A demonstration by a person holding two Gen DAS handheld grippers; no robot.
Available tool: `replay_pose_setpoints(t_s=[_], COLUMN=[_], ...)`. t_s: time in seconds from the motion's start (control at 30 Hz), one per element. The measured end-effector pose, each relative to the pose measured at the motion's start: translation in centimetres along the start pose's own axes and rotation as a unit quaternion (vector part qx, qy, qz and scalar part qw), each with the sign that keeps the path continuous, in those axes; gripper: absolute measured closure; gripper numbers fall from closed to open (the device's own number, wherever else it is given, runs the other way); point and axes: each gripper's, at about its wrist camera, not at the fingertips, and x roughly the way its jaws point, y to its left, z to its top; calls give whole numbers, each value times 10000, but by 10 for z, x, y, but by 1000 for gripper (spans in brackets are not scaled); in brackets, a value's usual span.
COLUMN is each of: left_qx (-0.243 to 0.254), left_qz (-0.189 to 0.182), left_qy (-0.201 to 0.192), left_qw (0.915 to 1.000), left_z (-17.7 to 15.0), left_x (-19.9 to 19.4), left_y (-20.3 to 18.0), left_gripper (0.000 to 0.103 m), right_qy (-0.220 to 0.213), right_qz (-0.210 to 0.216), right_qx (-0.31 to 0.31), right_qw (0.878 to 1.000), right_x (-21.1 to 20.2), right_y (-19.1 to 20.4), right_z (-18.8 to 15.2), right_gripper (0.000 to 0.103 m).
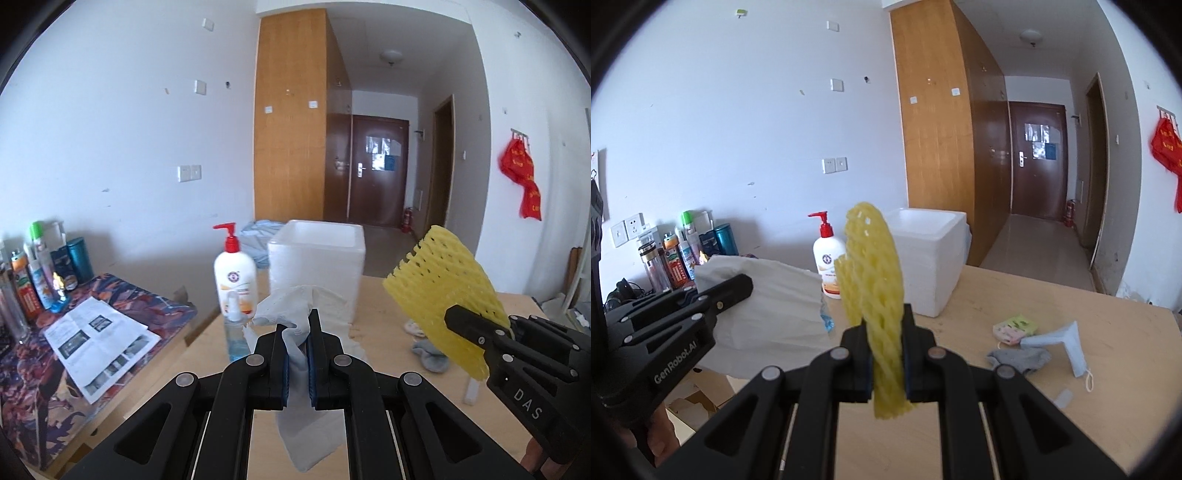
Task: Organize soft objects
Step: 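Carry both held items toward the white foam box on the floor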
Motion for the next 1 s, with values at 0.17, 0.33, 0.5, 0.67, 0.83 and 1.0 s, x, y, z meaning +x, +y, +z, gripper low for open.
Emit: replay_pose_setpoints(t_s=[0.17,0.33,0.5,0.67,0.83,1.0], left_qx=[-19,14,53,36,16,-6], left_qz=[81,-97,-110,-161,-190,-209], left_qy=[16,19,-80,-101,-103,-98], left_qw=[10000,10000,9999,9998,9998,9997], left_z=[1,4,8,14,21,28], left_x=[0,2,6,17,31,47], left_y=[4,0,-3,-1,0,4], left_gripper=[95,95,95,95,95,95], right_qy=[7,33,29,60,68,66], right_qz=[3,-43,-134,-292,-489,-678], right_qx=[-54,-69,-17,-32,-24,-10], right_qw=[10000,10000,9999,9996,9988,9977], right_x=[4,8,13,21,30,38], right_y=[5,4,0,-4,-7,-15], right_z=[3,8,11,18,23,29], right_gripper=[88,88,88,88,88,88])
